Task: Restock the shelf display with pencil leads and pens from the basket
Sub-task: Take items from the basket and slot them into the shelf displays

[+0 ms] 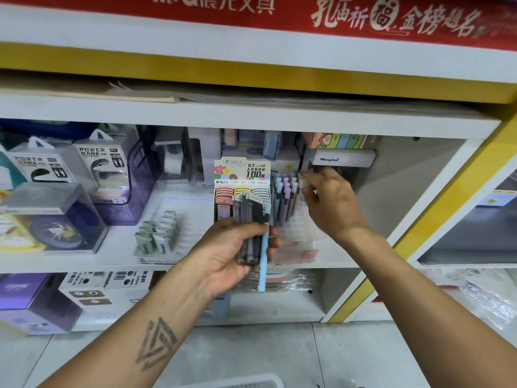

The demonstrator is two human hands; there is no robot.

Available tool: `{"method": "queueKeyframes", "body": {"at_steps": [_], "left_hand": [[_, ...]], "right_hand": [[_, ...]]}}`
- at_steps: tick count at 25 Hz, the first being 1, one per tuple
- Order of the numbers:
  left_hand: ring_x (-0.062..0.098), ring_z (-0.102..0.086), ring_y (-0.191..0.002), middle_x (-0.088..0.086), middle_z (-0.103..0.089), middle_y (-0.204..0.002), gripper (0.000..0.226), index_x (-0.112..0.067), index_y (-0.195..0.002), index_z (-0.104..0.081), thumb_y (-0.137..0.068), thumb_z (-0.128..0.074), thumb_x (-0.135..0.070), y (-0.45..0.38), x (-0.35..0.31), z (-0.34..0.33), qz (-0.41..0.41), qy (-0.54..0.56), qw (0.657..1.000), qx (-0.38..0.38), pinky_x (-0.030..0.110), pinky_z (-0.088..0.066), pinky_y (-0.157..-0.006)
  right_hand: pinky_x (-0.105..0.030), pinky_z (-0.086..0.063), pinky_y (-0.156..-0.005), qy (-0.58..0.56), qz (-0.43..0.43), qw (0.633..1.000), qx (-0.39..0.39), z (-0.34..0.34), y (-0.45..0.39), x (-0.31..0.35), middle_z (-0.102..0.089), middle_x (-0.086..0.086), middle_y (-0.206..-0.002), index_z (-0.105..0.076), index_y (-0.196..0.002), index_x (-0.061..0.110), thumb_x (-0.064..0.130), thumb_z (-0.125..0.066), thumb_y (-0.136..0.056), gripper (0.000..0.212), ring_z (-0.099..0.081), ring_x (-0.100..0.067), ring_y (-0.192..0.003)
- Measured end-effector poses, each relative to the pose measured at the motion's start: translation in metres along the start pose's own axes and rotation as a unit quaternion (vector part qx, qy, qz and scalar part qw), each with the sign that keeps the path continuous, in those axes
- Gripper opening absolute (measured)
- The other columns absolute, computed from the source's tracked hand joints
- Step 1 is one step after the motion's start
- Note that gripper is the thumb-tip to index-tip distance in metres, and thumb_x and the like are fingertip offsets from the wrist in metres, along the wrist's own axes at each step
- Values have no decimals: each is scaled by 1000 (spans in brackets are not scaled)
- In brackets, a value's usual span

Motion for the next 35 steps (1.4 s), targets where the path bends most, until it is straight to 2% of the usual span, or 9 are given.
{"method": "queueKeyframes", "body": {"at_steps": [3, 7, 9, 11, 15, 18, 25, 30, 35], "left_hand": [[30, -70, -72, 24, -70, -86, 19, 9, -100, -68, -81, -67, 10, 0, -4, 0, -15, 4, 1000, -7, 32, -56, -54], [28, -72, -72, 21, -72, -87, 23, 6, -101, -69, -78, -69, 9, 1, -8, -5, -39, -11, 999, 3, 32, -58, -57], [31, -74, -79, 23, -73, -97, 23, 8, -104, -69, -81, -68, 7, 3, -8, -6, -38, -17, 999, 11, 36, -62, -64], [35, -74, -83, 26, -72, -101, 17, 7, -100, -70, -83, -67, 5, 4, -8, -3, -30, -2, 1000, -1, 42, -62, -67], [32, -73, -77, 24, -72, -89, 18, 4, -102, -63, -87, -65, -6, 6, -10, 13, -2, 28, 999, -46, 39, -61, -63], [33, -73, -76, 23, -72, -88, 21, 5, -107, -61, -92, -56, -8, 9, -11, 15, 11, 57, 997, -41, 41, -62, -66], [39, -71, -96, 29, -70, -106, 22, 10, -113, -55, -99, -50, -6, 10, -11, 5, 13, 48, 999, -5, 52, -59, -76], [39, -71, -99, 29, -70, -109, 25, 11, -118, -54, -98, -51, -4, 8, -10, 6, 6, 43, 999, 3, 51, -60, -74], [40, -70, -100, 30, -69, -110, 28, 9, -121, -57, -95, -56, -4, 5, -8, 8, -2, 29, 1000, 13, 51, -60, -75]], "right_hand": [[-31, -53, -66, -156, -56, 986, 31, 5, 2, 13, -73, -4, -84, -72, -102, 14, 19, -64, -95, 12, -65, -16, -69], [-21, -39, -44, -403, -142, 882, 201, -17, 23, 40, -71, -9, -68, -74, -94, 7, 19, -73, -90, 13, -56, -16, -52], [-24, -40, -45, -445, -157, 862, 187, -14, 24, 43, -70, -10, -68, -73, -95, 1, 7, -73, -88, 9, -56, -20, -53], [-26, -45, -47, -478, -174, 854, 108, 0, 16, 32, -70, -12, -66, -73, -93, 0, 0, -70, -88, 5, -57, -19, -50], [-25, -54, -53, -365, -121, 922, -43, 32, 3, 13, -69, -11, -73, -67, -98, 18, 7, -70, -91, 13, -66, -16, -55], [-40, -60, -66, -189, -52, 981, -8, 20, 6, 19, -68, 3, -79, -52, -97, 34, 18, -67, -94, 22, -70, -17, -72], [-46, -58, -57, -117, 20, 992, 37, -4, 13, 24, -67, 3, -72, -42, -87, 31, 20, -57, -98, 21, -71, -18, -69], [-33, -56, -58, -165, 4, 984, 70, -10, 13, 24, -67, 7, -72, -47, -84, 27, 14, -60, -94, 21, -68, -12, -68], [-40, -54, -76, -43, 56, 996, 52, -10, 8, 35, -67, -9, -95, -74, -98, 9, 11, -59, -97, 15, -64, -26, -85]]}}
Point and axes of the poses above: each hand's wrist, its own y-axis away from the middle knuckle, its own z-axis out of the back of the hand, x = y × z, the point moved 8 cm from there along -y, towards the middle knuckle
